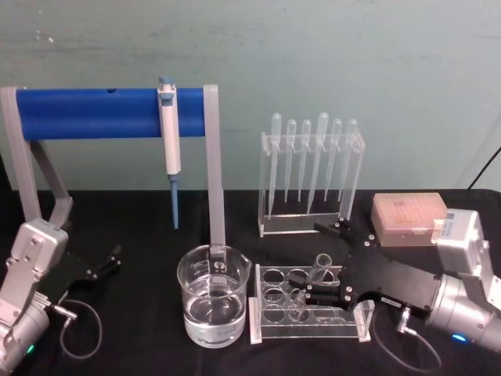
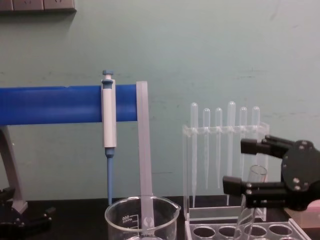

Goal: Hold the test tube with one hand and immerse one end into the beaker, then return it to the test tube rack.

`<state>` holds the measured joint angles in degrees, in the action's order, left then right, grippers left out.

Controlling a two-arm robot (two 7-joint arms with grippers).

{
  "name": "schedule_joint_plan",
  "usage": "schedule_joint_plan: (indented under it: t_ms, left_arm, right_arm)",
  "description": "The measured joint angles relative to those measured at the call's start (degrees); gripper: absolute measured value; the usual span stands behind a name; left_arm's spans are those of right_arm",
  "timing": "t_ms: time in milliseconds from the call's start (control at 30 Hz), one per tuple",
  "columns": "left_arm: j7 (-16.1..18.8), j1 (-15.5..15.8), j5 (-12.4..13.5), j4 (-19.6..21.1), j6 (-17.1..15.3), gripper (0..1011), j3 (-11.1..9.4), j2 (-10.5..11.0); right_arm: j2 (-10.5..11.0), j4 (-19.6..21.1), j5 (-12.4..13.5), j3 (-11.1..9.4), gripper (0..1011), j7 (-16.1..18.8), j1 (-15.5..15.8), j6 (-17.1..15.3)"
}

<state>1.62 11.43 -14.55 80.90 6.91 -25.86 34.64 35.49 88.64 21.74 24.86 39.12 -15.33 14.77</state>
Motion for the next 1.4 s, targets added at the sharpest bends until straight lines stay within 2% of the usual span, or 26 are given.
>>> schedule_joint_plan:
  t_ms: [167,300,333,400,467,500,600,633,833,933,967,1067,1100,1133,1167,1233,1367,1400]
  left_arm:
    - [0.0,0.0,0.0,0.0,0.0,1000,0.0,0.0]
    - [0.0,0.0,0.0,0.0,0.0,1000,0.0,0.0]
    - [0.0,0.0,0.0,0.0,0.0,1000,0.0,0.0]
    - [0.0,0.0,0.0,0.0,0.0,1000,0.0,0.0]
    - [0.0,0.0,0.0,0.0,0.0,1000,0.0,0.0]
    - [0.0,0.0,0.0,0.0,0.0,1000,0.0,0.0]
    - [0.0,0.0,0.0,0.0,0.0,1000,0.0,0.0]
    - [0.0,0.0,0.0,0.0,0.0,1000,0.0,0.0]
    - [0.0,0.0,0.0,0.0,0.0,1000,0.0,0.0]
    - [0.0,0.0,0.0,0.0,0.0,1000,0.0,0.0]
    - [0.0,0.0,0.0,0.0,0.0,1000,0.0,0.0]
    - [0.0,0.0,0.0,0.0,0.0,1000,0.0,0.0]
    - [0.0,0.0,0.0,0.0,0.0,1000,0.0,0.0]
    - [0.0,0.0,0.0,0.0,0.0,1000,0.0,0.0]
    - [0.0,0.0,0.0,0.0,0.0,1000,0.0,0.0]
    - [0.0,0.0,0.0,0.0,0.0,1000,0.0,0.0]
    - [0.0,0.0,0.0,0.0,0.0,1000,0.0,0.0]
    - [0.0,0.0,0.0,0.0,0.0,1000,0.0,0.0]
  right_arm:
    - [-0.3,1.3,0.18,-1.63,1002,-0.73,1.23,2.49]
    - [-1.35,1.52,1.3,-3.53,1002,-1.1,2.8,6.88]
    - [-1.35,1.52,1.3,-3.53,1002,-1.1,2.8,6.88]
    - [-2.36,1.52,2.18,-5.16,1002,-1.57,4.21,10.42]
    - [-2.97,1.39,2.69,-6.05,1002,-1.86,4.98,12.2]
    - [-3.57,1.32,3.01,-6.95,1002,-2.47,5.76,13.69]
    - [-4.63,1.4,2.91,-8.58,1002,-4.47,7.19,15.5]
    - [-5.44,1.52,2.57,-9.61,1002,-6.09,8.26,16.35]
    - [-9.03,2.2,0.34,-13.45,1002,-13.35,11.65,16.78]
    - [-10.33,3.11,-1.89,-14.67,1002,-17.19,12.91,14.09]
    - [-10.86,4.04,-3.67,-15.1,1002,-19.74,13.51,10.98]
    - [-11.44,5.67,-6.5,-15.39,1002,-23.63,14.16,4.45]
    - [-11.7,6.66,-8.17,-15.35,1002,-25.72,14.22,-0.4]
    - [-11.84,6.96,-8.8,-15.32,1002,-26.54,14.14,-2.55]
    - [-12.24,7.13,-9.68,-15.24,1002,-27.8,13.8,-6.17]
    - [-12.85,6.52,-10.28,-15.02,1002,-28.53,12.64,-10.4]
    - [-13.71,4.25,-10.59,-14.18,1002,-27.97,10.39,-14.51]
    - [-13.71,4.25,-10.59,-14.18,1002,-27.97,10.39,-14.51]
